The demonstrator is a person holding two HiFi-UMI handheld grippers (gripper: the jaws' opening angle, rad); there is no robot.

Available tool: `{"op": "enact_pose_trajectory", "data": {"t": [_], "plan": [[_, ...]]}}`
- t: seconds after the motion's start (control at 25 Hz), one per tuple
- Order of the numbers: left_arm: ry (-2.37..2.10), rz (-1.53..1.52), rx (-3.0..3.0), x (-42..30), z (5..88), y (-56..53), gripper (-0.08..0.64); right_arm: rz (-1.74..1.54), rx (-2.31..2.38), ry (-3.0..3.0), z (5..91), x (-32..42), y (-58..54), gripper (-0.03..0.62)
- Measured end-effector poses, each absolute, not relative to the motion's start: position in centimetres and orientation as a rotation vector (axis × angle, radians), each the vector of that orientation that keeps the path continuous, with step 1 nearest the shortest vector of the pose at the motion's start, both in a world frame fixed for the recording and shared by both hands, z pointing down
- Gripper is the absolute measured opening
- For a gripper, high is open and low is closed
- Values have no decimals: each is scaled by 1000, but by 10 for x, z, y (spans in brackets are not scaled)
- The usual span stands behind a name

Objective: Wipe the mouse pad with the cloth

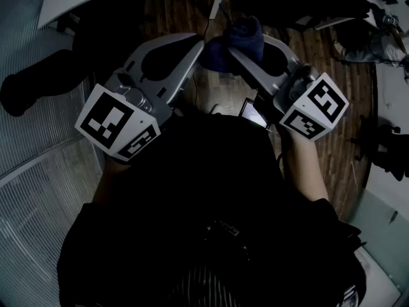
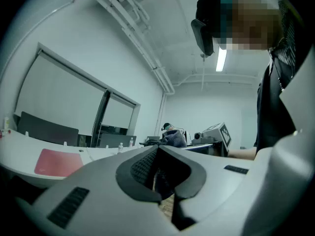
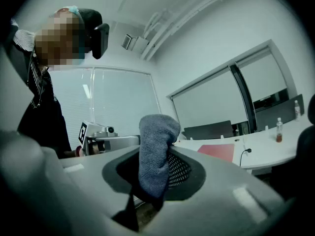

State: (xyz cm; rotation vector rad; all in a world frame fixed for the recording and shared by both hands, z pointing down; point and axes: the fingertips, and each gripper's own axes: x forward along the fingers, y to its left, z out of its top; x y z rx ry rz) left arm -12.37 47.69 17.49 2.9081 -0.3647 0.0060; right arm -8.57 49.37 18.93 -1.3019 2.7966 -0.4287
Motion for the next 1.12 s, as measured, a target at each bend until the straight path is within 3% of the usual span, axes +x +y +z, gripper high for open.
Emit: {"op": "enact_pose_trajectory", "data": {"t": [0.4, 1.12], "plan": [[-425, 21, 2878, -120, 192, 478, 0, -479, -1210, 2778, 203, -80, 496, 98], [-296, 195, 2835, 9, 195, 532, 0, -565, -1160, 2657, 214, 57, 544, 101]]}}
